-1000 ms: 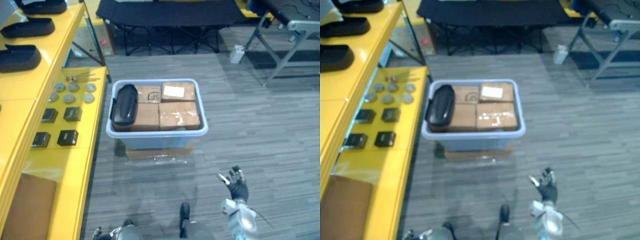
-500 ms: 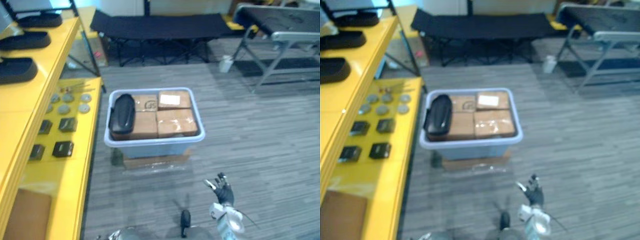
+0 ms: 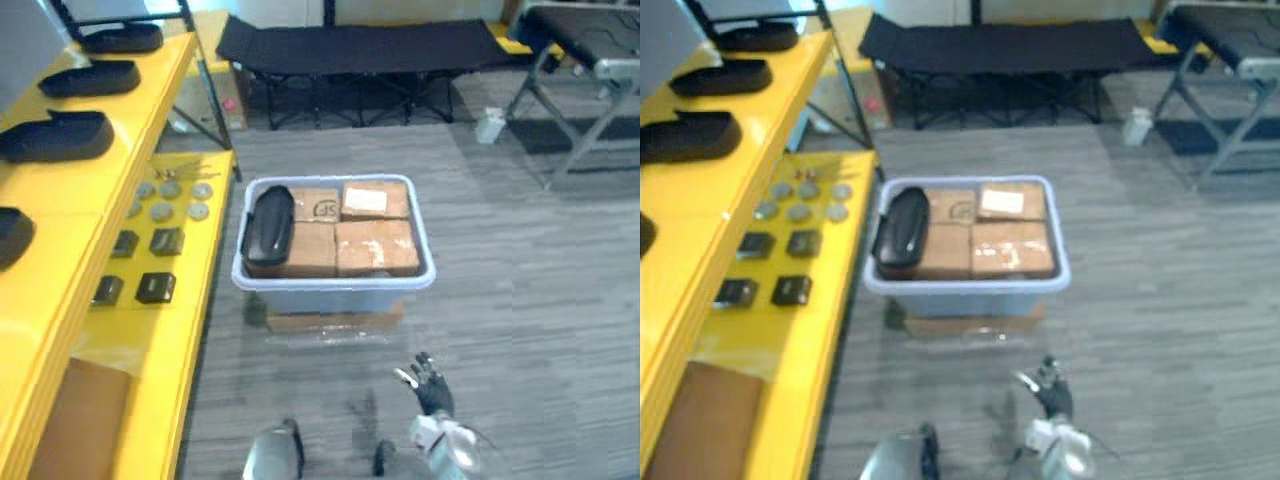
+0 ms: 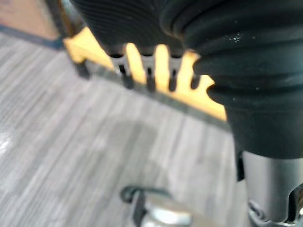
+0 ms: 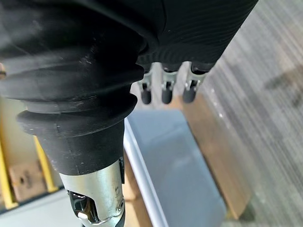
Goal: Walk over and take plastic housings, then place them on the shelf
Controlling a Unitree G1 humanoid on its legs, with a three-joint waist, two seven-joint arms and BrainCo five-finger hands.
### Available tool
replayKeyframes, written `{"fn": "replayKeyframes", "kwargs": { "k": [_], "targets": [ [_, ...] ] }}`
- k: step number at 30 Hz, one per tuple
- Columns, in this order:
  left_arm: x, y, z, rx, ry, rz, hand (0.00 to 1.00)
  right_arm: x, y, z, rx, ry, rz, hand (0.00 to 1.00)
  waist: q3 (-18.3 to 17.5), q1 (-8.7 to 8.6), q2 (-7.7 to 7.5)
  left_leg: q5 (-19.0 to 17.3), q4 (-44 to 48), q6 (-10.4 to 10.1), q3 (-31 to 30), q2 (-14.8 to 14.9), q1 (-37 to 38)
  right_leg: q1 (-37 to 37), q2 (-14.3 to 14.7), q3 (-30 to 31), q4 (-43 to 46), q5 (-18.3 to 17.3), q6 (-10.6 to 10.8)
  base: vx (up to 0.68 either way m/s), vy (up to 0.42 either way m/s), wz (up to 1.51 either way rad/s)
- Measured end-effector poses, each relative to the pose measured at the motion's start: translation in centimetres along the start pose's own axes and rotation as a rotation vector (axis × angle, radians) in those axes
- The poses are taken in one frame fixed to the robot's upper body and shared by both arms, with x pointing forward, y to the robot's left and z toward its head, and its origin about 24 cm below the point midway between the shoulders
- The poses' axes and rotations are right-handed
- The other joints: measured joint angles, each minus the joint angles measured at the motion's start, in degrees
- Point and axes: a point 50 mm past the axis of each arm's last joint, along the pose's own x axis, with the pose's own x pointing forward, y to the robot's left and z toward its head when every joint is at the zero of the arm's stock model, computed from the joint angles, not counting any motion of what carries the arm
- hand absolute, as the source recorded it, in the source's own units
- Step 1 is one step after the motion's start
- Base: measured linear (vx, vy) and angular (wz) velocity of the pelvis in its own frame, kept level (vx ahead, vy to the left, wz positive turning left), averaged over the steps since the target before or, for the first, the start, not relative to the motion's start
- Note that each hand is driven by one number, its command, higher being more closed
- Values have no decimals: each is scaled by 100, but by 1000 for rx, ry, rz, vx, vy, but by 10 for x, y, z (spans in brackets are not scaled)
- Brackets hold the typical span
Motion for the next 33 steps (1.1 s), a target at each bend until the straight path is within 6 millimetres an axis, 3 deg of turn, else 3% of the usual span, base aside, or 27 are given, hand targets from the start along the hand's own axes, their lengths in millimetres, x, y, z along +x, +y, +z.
{"fn": "replayKeyframes", "kwargs": {
  "k": [1,2,3,4,5,7,10,12,13,14,15,16,17,19,22,28,31,33],
  "targets": [
    [0,0,3,-1,-10,-3,0,1,0,3,2,-13,4,0,-20,11,18,-37,-21,35,-20,-7,29,1,-73,-23,173,-50,-46,224,91,21],
    [1,-2,7,-1,-26,-22,0,5,4,9,6,-33,20,0,10,6,-18,-96,-46,126,-10,-68,207,-311,-224,-27,1240,-37,-66,218,93,11],
    [1,-2,10,-3,-36,-31,0,6,9,10,4,-38,36,0,7,-15,-17,-118,-96,155,-30,-70,287,-476,-277,-3,1701,70,-113,222,108,18],
    [1,-3,15,0,-57,-50,0,7,14,12,6,-52,51,0,8,-81,-16,-131,-212,186,-111,-61,485,-689,-307,11,2327,317,-322,247,111,39],
    [1,-3,22,7,-85,-66,0,7,23,14,13,-70,76,0,9,-138,55,-112,-296,188,-233,19,664,-833,-246,-5,2675,221,-433,334,75,51],
    [4,-3,38,2,-134,-82,0,10,32,22,23,-125,90,0,-18,-141,-8,-118,-358,171,-348,146,830,-908,-48,-36,2355,-84,-428,303,-18,43],
    [6,-15,59,-61,-164,-136,0,17,34,51,23,-258,80,0,39,-167,93,-107,-452,141,-711,320,881,-1144,325,218,1147,-53,-327,285,-104,47],
    [7,-16,58,-59,-156,-156,0,19,31,63,41,-318,69,0,47,-175,99,-134,-406,-60,-983,279,1021,-1088,422,673,323,390,-53,322,-202,62],
    [7,-15,56,-57,-148,-152,0,18,29,64,44,-322,66,0,41,-170,70,-170,-401,-120,-1039,246,1102,-1003,405,671,159,681,-46,317,-263,80],
    [7,-9,51,-54,-136,-135,0,16,28,64,45,-324,73,0,6,-168,-71,-280,-396,-285,-1200,114,1236,-888,321,605,6,1350,-106,246,-255,55],
    [8,-9,49,-57,-124,-131,0,16,26,66,32,-329,78,0,-12,-154,-52,-337,-393,-365,-1261,140,1292,-774,289,514,44,1113,-71,280,-300,48],
    [5,-17,37,-69,-76,-142,0,19,25,71,11,-336,89,0,-22,-112,225,-358,-386,-393,-1288,363,1260,-661,469,369,-120,1112,-130,220,-241,29],
    [1,-24,25,-85,-33,-152,0,23,24,78,-6,-348,91,0,22,-151,377,-350,-444,-407,-1294,487,1281,-541,596,245,-310,1111,-146,206,-200,28],
    [0,-24,13,-76,14,-146,0,25,20,81,-18,-336,74,0,0,-143,514,-255,-514,-541,-1276,588,1282,-456,677,91,-394,1081,-241,137,-132,32],
    [-1,-18,2,-1,26,-144,0,27,10,80,-17,-301,15,0,21,-149,479,-70,-629,-595,-1254,619,1313,-278,656,-136,-458,1062,-268,69,-61,37],
    [2,-13,10,62,-21,-147,0,36,15,80,-44,-252,-20,0,148,-113,279,-15,-863,-586,-1258,470,1261,-292,471,-291,-586,1131,-188,-49,50,19],
    [2,-15,17,93,-56,-168,0,54,21,96,-87,-276,-50,0,225,-84,324,14,-875,-544,-1253,337,1083,-313,350,-325,-772,1316,-117,-132,71,15],
    [2,-26,31,101,-108,-203,0,71,27,123,-87,-331,-82,0,517,-35,426,40,-867,-501,-1260,250,972,-333,217,-439,-814,1419,-97,-182,100,27]
  ]
}}
